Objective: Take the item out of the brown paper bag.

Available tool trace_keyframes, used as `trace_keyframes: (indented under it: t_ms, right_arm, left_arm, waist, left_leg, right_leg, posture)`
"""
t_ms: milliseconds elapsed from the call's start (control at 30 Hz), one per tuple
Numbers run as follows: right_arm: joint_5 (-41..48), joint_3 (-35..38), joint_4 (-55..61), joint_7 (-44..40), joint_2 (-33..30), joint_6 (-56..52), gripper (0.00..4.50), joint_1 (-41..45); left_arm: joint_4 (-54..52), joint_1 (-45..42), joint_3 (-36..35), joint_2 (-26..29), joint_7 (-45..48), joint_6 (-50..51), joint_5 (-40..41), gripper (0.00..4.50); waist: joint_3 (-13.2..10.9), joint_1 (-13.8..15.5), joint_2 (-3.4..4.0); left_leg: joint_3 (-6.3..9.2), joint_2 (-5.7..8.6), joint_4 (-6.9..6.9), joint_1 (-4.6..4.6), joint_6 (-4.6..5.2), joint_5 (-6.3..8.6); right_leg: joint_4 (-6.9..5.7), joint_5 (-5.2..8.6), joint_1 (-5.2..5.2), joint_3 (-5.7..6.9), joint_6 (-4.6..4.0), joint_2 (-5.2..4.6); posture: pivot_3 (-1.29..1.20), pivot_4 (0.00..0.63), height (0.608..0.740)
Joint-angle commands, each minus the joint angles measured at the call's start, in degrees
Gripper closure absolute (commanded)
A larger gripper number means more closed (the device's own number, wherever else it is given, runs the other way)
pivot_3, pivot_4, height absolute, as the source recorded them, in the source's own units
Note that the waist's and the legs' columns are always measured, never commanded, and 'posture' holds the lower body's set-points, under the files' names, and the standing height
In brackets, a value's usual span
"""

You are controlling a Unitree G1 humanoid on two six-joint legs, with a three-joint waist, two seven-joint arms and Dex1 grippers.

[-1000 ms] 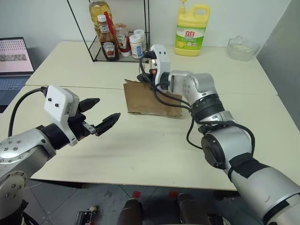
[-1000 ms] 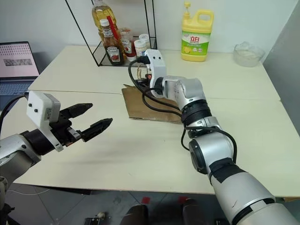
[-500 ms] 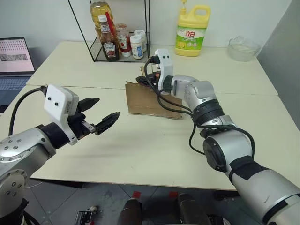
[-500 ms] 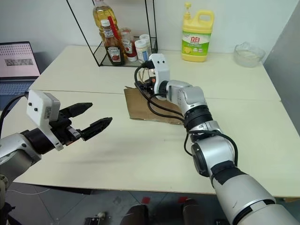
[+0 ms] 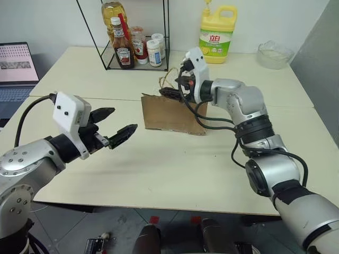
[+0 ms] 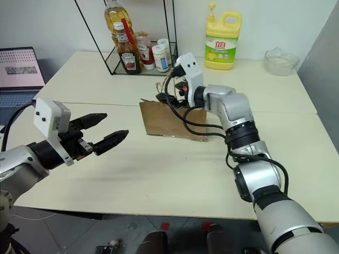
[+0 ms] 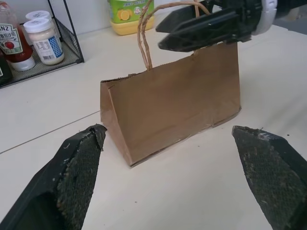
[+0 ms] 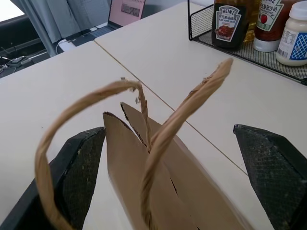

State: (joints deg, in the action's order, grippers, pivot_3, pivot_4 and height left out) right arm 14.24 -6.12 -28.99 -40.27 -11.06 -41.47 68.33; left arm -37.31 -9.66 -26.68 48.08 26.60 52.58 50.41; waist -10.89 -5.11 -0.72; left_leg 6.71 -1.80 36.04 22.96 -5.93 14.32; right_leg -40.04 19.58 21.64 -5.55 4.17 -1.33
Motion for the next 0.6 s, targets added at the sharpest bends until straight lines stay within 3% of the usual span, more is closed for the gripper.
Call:
trace_keyframes:
  t_ms: [33,233,367,600]
  right_arm:
    - [0.0,-1.2,4.0,-3.7,-2.1,-0.5,0.02,0.4]
    - [3.1,-2.8,14.3,-11.4,-9.8,-7.4,0.02,-3.7]
    - [4.6,-1.8,22.2,-11.1,-13.5,-11.5,0.02,-8.0]
    - [1.7,3.4,33.4,-1.4,-15.3,-5.0,0.02,-16.6]
  left_arm:
    - [0.0,-1.1,0.0,1.5,1.1,-1.4,-0.3,0.00]
    - [3.3,-1.3,0.3,2.9,5.0,-2.6,-0.6,0.00]
    - [9.9,-2.6,4.4,4.6,10.8,-7.0,-5.3,0.00]
    - [31.8,-23.1,17.1,0.3,17.1,-18.7,-16.5,0.00]
  waist:
    - [0.0,0.0,0.00]
    - [0.0,0.1,0.00]
    - [0.0,0.3,0.00]
    - [0.0,0.6,-0.03]
  left_leg:
    - [0.00,0.00,0.00,0.00,0.00,0.00]
    - [0.01,0.00,-0.01,0.01,0.01,0.01]
    - [0.00,0.00,-0.01,0.01,0.01,0.01]
    - [0.02,0.01,0.03,0.00,0.04,-0.04]
  right_leg:
    - [0.00,0.00,0.00,0.00,0.00,0.00]
    - [0.04,0.00,-0.01,0.00,0.00,-0.01]
    - [0.05,0.00,-0.02,0.00,0.00,-0.01]
    - [0.03,-0.02,-0.09,0.05,0.03,0.01]
  posture:
    - [0.00,0.150,0.740]
    - [0.00,0.150,0.740]
    - [0.00,0.150,0.740]
    - [0.00,0.150,0.740]
